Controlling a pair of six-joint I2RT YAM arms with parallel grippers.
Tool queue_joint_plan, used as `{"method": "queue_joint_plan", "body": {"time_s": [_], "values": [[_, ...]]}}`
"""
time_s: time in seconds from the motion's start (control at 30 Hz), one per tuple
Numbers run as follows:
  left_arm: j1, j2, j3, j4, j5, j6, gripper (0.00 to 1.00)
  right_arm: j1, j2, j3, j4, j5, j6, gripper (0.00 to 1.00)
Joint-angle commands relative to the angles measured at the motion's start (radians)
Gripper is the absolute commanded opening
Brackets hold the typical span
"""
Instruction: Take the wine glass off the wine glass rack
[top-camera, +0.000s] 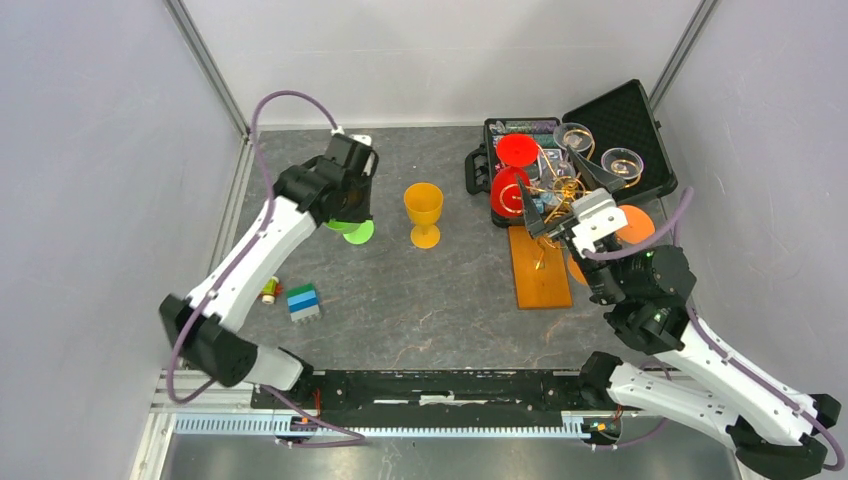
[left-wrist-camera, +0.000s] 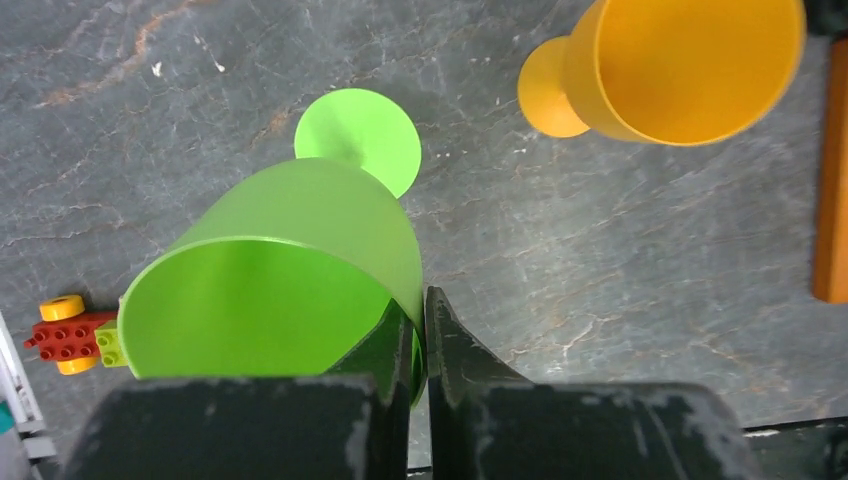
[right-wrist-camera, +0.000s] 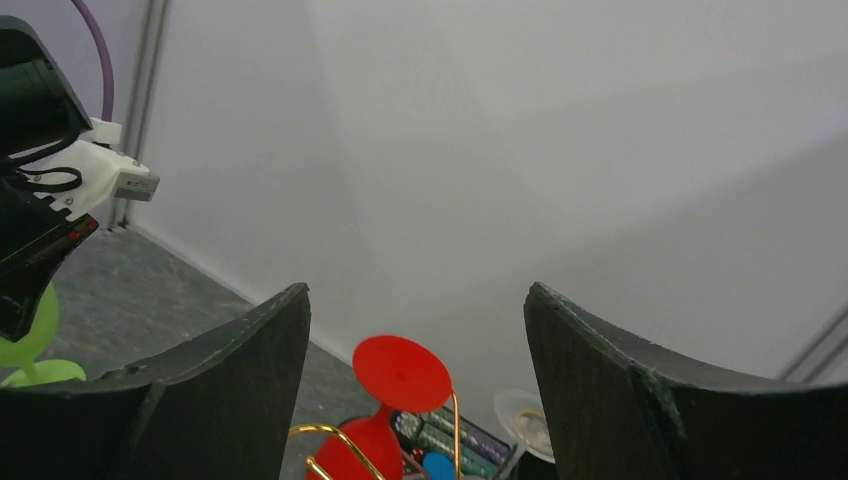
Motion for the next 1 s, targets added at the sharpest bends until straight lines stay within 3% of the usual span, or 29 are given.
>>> {"method": "queue_joint_plan", "body": {"time_s": [0.0, 0.27, 0.63, 0.77, 0.97], "values": [[-0.001, 0.143, 0.126, -0.032, 0.026, 0.121, 0.02, 0.004, -0.019, 0.016, -0.111, 0.141, -0.059, 0.83], [-0.002, 0.360, 0.244, -0.048, 0.119, 0.155, 0.02, 0.004, -0.076, -0.012, -0.148, 0.186, -0.084, 0.83], [-0.002, 0.444, 0.267, -0.050, 0.166, 0.149, 0.03, 0.004, -0.098, -0.005, -0.175, 0.191, -0.078, 0.83], [-0.001, 0.456, 0.271, -0.052, 0.163, 0.150, 0.11, 0.004, -0.100, -0.012, -0.180, 0.199, -0.077, 0.83], [-0.001, 0.448, 0.343, -0.079, 0.140, 0.165, 0.32, 0.004, -0.102, 0.000, -0.197, 0.218, -0.097, 0.84]]}}
